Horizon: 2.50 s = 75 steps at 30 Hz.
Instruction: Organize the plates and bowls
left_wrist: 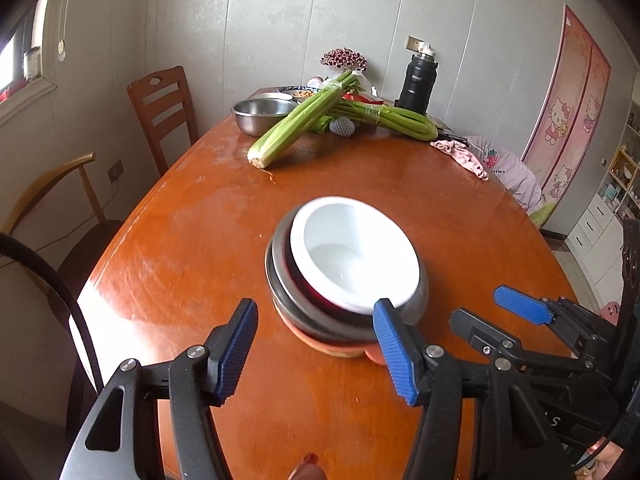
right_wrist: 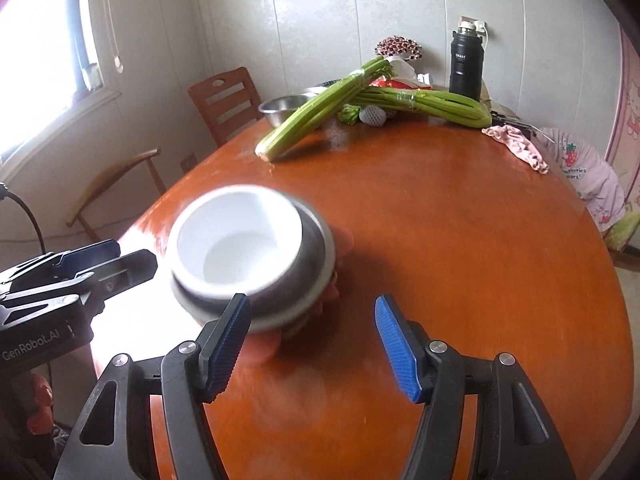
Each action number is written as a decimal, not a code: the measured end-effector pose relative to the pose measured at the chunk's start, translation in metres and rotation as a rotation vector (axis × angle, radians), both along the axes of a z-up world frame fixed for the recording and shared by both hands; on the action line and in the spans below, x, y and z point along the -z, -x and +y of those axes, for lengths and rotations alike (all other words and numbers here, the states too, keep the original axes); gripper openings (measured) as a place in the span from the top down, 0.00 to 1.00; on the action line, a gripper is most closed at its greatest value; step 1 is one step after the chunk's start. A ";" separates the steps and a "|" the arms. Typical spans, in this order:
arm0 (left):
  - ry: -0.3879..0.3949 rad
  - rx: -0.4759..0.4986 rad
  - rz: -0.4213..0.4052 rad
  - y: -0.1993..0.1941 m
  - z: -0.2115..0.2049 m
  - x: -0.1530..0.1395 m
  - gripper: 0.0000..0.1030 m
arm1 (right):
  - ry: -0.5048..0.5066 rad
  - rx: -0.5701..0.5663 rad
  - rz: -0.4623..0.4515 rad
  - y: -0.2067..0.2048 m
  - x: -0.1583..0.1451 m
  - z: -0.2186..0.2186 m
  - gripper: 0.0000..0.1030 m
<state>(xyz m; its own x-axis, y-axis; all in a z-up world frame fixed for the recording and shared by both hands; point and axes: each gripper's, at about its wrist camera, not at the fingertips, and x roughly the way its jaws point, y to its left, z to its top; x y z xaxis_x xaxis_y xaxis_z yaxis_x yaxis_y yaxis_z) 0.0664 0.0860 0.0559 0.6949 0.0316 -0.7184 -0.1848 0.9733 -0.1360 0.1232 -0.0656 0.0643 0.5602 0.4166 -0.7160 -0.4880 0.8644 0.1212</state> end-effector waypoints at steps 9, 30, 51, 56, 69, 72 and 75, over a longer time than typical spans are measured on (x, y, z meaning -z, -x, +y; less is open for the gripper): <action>0.030 -0.015 0.006 0.029 -0.017 0.022 0.42 | 0.013 -0.013 -0.030 0.042 0.011 -0.020 0.35; 0.022 0.000 0.036 0.041 -0.025 0.034 0.41 | -0.013 -0.014 -0.021 0.065 0.015 -0.026 0.35; 0.004 0.004 0.051 0.041 -0.031 0.038 0.41 | -0.029 -0.019 0.002 0.065 0.022 -0.031 0.34; -0.001 0.008 0.056 0.041 -0.031 0.039 0.41 | -0.029 -0.015 0.006 0.065 0.023 -0.033 0.34; -0.005 0.012 0.064 0.039 -0.031 0.040 0.41 | -0.029 -0.002 0.010 0.065 0.022 -0.034 0.34; -0.003 0.009 0.068 0.036 -0.029 0.040 0.41 | -0.027 0.000 0.011 0.064 0.021 -0.033 0.34; 0.002 0.004 0.069 0.034 -0.025 0.039 0.41 | -0.024 -0.001 0.016 0.061 0.020 -0.031 0.34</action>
<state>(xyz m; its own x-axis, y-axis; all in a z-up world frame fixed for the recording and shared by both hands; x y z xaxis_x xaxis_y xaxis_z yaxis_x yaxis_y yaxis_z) 0.0323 0.0605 0.0173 0.6438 0.0276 -0.7647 -0.1904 0.9737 -0.1252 0.0623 -0.0970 0.0439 0.5483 0.4347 -0.7144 -0.4868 0.8606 0.1500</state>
